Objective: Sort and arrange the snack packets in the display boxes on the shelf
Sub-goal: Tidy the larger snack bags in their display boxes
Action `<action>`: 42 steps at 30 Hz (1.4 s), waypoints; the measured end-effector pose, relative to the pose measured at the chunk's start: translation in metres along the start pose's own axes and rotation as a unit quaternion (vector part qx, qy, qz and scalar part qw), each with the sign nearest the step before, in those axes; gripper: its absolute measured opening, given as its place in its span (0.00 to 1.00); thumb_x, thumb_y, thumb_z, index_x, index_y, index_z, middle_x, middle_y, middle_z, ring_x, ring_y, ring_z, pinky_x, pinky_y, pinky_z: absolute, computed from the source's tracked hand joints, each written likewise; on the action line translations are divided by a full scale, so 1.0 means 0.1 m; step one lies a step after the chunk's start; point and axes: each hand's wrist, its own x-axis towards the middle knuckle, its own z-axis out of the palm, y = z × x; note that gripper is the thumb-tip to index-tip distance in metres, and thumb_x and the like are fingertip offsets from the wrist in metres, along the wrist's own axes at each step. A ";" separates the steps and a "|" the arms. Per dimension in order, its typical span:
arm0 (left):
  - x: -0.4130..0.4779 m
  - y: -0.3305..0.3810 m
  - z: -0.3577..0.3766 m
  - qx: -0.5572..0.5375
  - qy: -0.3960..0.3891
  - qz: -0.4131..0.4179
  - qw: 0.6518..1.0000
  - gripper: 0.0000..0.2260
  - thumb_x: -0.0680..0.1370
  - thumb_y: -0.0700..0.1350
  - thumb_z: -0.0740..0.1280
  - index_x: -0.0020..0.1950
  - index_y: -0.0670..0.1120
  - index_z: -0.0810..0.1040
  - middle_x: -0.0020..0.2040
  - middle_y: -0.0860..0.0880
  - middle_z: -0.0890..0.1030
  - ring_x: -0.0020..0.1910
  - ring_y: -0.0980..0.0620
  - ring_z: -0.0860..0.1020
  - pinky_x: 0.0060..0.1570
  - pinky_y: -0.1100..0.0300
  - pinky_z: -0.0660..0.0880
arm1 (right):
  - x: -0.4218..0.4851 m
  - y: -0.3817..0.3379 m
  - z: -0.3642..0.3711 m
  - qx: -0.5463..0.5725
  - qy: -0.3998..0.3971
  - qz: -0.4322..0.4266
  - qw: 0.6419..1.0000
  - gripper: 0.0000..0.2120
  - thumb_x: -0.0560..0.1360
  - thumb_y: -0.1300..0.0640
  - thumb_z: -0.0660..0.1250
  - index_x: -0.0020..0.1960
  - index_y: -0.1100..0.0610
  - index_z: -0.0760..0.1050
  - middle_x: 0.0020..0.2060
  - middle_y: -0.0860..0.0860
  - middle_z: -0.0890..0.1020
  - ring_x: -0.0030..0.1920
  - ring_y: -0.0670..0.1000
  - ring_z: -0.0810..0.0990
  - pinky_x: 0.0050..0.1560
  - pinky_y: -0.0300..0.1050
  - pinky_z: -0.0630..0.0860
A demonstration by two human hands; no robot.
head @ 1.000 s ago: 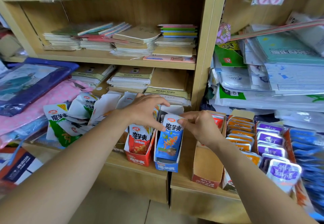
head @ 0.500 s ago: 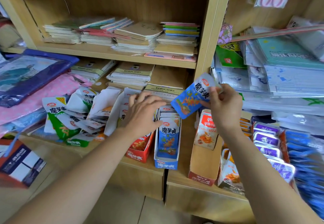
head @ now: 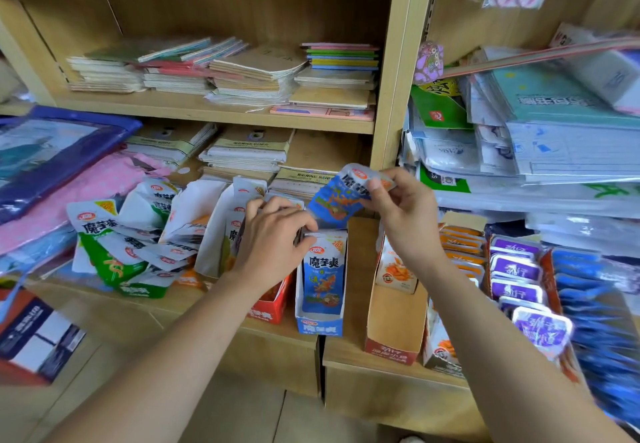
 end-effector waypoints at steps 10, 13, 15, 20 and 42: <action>-0.18 0.05 0.05 0.053 0.017 -0.062 0.996 0.14 0.73 0.54 0.74 0.57 0.55 0.80 0.54 0.56 0.81 0.61 0.49 0.74 0.56 0.49 0.65 | 0.08 0.16 0.32 -0.270 -0.161 0.008 0.949 0.09 0.82 0.54 0.64 0.46 0.57 0.76 0.35 0.48 0.79 0.37 0.47 0.78 0.33 0.42 0.70; -0.19 0.05 0.08 0.054 0.024 -0.058 0.997 0.12 0.73 0.53 0.75 0.55 0.55 0.80 0.54 0.57 0.80 0.61 0.50 0.73 0.56 0.51 0.63 | 0.21 0.06 0.27 -0.230 -0.094 0.006 0.969 0.13 0.83 0.54 0.62 0.43 0.60 0.70 0.30 0.46 0.69 0.30 0.44 0.66 0.30 0.39 0.62; -0.19 0.04 0.10 0.051 0.034 -0.054 0.997 0.11 0.73 0.52 0.75 0.53 0.55 0.81 0.53 0.57 0.80 0.60 0.49 0.74 0.56 0.50 0.63 | 0.27 0.02 0.25 -0.203 -0.060 -0.014 0.977 0.15 0.83 0.53 0.62 0.44 0.64 0.70 0.30 0.52 0.70 0.31 0.50 0.66 0.30 0.44 0.62; -0.19 0.02 0.11 0.048 0.046 -0.046 0.997 0.09 0.73 0.51 0.76 0.52 0.55 0.82 0.53 0.57 0.81 0.59 0.49 0.74 0.55 0.50 0.65 | 0.25 0.07 0.26 -0.210 -0.069 -0.025 0.975 0.15 0.82 0.52 0.63 0.40 0.59 0.70 0.29 0.52 0.73 0.31 0.51 0.70 0.30 0.47 0.66; -0.17 -0.01 0.20 0.115 0.030 -0.030 0.992 0.19 0.72 0.54 0.75 0.62 0.53 0.82 0.56 0.51 0.77 0.60 0.45 0.73 0.55 0.46 0.65 | -0.02 0.49 0.26 -0.356 -0.150 -0.096 0.917 0.15 0.81 0.56 0.59 0.64 0.54 0.80 0.53 0.50 0.83 0.52 0.54 0.75 0.52 0.52 0.74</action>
